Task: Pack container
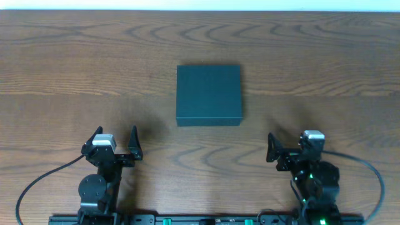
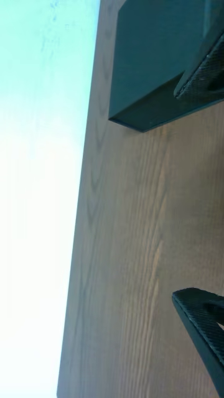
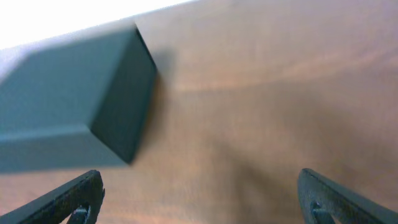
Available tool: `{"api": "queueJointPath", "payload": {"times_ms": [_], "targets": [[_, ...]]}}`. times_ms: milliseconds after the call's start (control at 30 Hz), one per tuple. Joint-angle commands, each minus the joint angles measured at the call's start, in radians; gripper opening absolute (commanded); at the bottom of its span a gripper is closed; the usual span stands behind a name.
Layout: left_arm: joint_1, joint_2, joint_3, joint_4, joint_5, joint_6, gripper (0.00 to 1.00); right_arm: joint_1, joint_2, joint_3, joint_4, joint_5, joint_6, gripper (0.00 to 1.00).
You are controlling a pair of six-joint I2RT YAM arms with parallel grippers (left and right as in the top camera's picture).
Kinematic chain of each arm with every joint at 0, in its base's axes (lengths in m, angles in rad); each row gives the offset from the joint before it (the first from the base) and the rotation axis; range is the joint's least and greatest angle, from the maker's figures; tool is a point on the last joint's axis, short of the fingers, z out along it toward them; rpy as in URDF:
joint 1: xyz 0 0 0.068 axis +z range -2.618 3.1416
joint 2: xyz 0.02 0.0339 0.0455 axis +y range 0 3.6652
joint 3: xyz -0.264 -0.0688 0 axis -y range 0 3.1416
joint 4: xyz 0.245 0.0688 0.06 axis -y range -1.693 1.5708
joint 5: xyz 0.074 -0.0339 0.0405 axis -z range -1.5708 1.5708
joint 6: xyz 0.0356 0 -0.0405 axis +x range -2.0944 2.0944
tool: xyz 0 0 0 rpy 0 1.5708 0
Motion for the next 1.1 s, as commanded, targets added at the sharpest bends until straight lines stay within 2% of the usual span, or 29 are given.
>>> {"api": "queueJointPath", "payload": {"times_ms": [0, 133, 867, 933, 1067], "targets": [[0.001, -0.008, -0.033, -0.023, -0.019, -0.010, 0.96, 0.011, -0.114, -0.006, -0.001, 0.007, 0.011, 0.99], [0.001, -0.010, -0.033, -0.024, -0.019, -0.010, 0.95, -0.009, -0.217, -0.006, 0.000, 0.006, 0.011, 0.99], [0.001, -0.011, -0.033, -0.024, -0.019, -0.010, 0.95, -0.046, -0.208, -0.006, -0.002, -0.002, 0.010, 0.99], [0.001, -0.011, -0.033, -0.024, -0.019, -0.010, 0.95, -0.045, -0.207, -0.006, -0.001, -0.007, -0.032, 0.99], [0.001, -0.011, -0.033, -0.024, -0.060, -0.009, 0.95, -0.045, -0.207, -0.006, 0.002, -0.082, -0.246, 0.99]]}}
